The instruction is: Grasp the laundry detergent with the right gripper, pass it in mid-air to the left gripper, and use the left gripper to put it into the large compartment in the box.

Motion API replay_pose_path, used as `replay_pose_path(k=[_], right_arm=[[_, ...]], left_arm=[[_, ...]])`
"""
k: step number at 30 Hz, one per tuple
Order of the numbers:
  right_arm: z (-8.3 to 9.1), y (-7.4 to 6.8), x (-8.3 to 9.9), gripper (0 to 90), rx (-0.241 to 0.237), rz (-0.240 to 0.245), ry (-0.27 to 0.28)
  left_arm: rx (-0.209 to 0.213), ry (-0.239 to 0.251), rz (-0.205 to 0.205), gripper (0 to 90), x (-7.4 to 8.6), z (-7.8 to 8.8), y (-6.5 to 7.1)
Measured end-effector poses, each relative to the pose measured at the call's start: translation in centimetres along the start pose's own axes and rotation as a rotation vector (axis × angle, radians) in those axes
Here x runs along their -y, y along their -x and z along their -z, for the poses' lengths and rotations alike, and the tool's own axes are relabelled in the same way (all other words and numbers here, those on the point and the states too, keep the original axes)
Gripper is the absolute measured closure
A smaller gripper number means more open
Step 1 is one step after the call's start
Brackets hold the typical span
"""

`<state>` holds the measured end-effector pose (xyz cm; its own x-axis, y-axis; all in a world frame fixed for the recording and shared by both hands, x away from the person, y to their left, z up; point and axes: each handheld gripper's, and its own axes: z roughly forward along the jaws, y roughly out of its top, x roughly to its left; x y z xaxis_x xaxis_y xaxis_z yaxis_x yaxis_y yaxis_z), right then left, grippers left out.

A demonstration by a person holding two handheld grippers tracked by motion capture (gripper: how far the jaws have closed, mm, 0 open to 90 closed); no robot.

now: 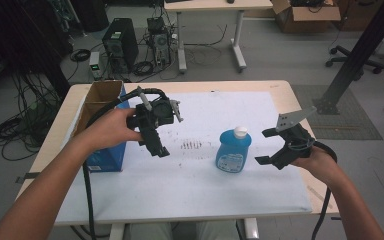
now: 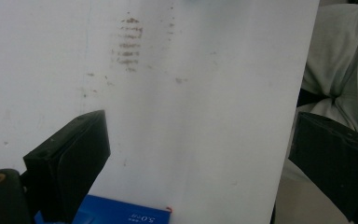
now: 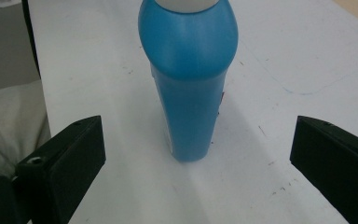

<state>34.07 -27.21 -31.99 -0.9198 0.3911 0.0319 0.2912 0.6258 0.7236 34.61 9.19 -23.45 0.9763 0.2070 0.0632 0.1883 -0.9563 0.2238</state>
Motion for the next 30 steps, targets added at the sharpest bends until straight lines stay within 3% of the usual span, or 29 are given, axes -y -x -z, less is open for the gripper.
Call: replay_pose_path(k=[16, 30], right_arm=[[-1.9, 0.3, 1.2, 2.9, -0.019, -0.027, 0.077], [-3.0, 0.4, 2.9, 3.6, -0.007, -0.059, 0.154]], left_arm=[[0.005, -0.005, 0.004, 5.4, 0.0, -0.2, -0.2], [0.006, -0.006, 0.004, 5.4, -0.2, -0.4, -0.4]])
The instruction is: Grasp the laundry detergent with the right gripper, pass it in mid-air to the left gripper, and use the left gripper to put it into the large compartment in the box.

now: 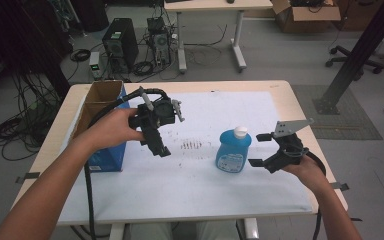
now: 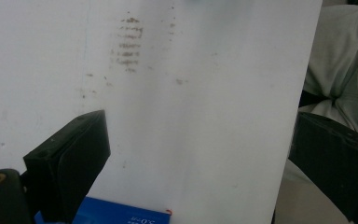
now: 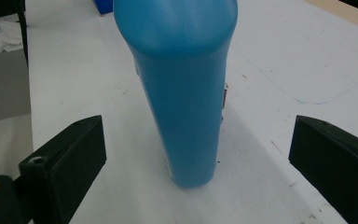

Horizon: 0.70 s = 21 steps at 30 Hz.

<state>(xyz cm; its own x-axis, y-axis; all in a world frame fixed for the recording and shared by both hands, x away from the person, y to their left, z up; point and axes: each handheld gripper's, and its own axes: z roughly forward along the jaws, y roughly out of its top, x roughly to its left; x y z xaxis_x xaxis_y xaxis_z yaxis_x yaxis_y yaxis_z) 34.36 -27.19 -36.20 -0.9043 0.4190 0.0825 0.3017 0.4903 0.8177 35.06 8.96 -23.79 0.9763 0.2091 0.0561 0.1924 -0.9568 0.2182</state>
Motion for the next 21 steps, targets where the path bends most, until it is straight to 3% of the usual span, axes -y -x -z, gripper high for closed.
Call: replay_pose_path(k=[21], right_arm=[[-2.9, 0.0, 0.3, 3.8, 0.002, 0.013, 0.049]], left_arm=[[0.006, -0.009, 0.000, 5.4, -0.1, -0.3, -0.1]])
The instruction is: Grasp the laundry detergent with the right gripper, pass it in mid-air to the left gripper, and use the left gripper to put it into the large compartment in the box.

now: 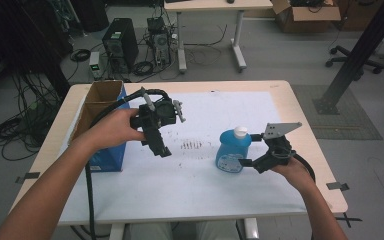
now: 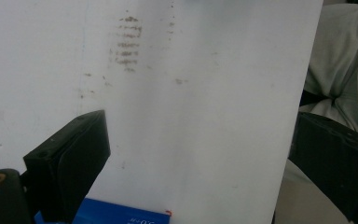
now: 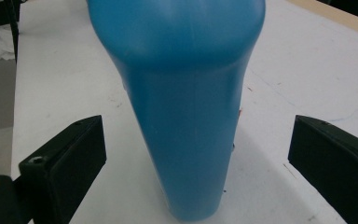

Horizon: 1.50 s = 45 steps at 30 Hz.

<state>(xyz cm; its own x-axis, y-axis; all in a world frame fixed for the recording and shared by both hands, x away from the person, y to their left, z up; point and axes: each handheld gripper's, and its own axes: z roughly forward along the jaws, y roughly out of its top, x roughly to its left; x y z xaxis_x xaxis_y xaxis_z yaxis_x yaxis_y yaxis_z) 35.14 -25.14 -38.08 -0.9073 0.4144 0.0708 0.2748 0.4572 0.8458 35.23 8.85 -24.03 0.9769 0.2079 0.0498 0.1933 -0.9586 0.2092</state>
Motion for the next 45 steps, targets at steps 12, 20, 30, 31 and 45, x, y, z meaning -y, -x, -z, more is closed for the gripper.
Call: replay_pose_path(k=[12, 20, 30, 31, 45], right_arm=[[-1.3, 0.2, -0.2, 4.5, -0.041, -0.005, 0.052], [-1.6, 0.2, -0.1, 4.7, -0.047, -0.008, 0.062], [-2.3, 0.2, -0.1, 5.2, -0.055, -0.009, 0.067], [-2.4, 0.2, -0.1, 5.2, -0.054, -0.008, 0.069], [-2.7, 0.0, -0.1, 16.4, -0.084, 0.032, 0.068]], left_arm=[[-0.003, 0.005, 0.009, 5.4, 0.1, 0.1, 0.0], [-0.002, 0.006, 0.009, 5.5, 0.2, 0.2, 0.1], [0.001, -0.002, 0.003, 5.5, 0.1, 0.1, 0.0], [0.001, -0.002, 0.003, 5.5, 0.1, 0.1, 0.0], [0.004, -0.002, 0.000, 5.6, -0.1, 0.0, 0.0]])
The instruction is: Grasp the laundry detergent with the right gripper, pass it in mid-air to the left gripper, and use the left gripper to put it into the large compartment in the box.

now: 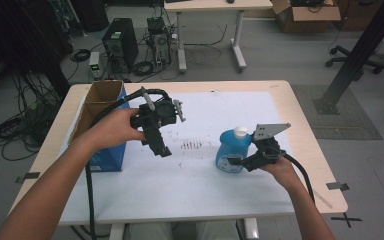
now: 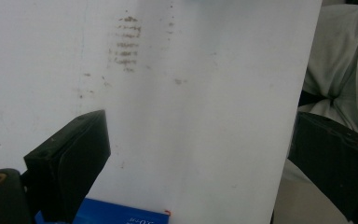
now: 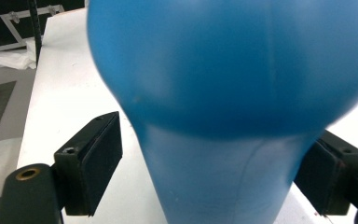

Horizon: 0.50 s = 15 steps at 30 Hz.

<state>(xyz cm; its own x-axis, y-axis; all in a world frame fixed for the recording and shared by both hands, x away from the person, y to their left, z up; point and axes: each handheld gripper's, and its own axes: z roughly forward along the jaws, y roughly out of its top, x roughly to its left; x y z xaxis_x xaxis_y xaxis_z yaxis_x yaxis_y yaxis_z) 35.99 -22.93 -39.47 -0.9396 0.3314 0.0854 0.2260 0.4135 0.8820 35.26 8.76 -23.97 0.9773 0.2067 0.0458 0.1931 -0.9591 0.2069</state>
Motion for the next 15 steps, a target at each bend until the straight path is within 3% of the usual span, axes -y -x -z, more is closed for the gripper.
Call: replay_pose_path(k=[15], right_arm=[[0.11, 0.23, 0.20, 23.7, -0.010, -0.014, 0.018]], left_arm=[[0.000, 0.002, 0.002, 5.6, -0.07, -0.02, -0.05]])
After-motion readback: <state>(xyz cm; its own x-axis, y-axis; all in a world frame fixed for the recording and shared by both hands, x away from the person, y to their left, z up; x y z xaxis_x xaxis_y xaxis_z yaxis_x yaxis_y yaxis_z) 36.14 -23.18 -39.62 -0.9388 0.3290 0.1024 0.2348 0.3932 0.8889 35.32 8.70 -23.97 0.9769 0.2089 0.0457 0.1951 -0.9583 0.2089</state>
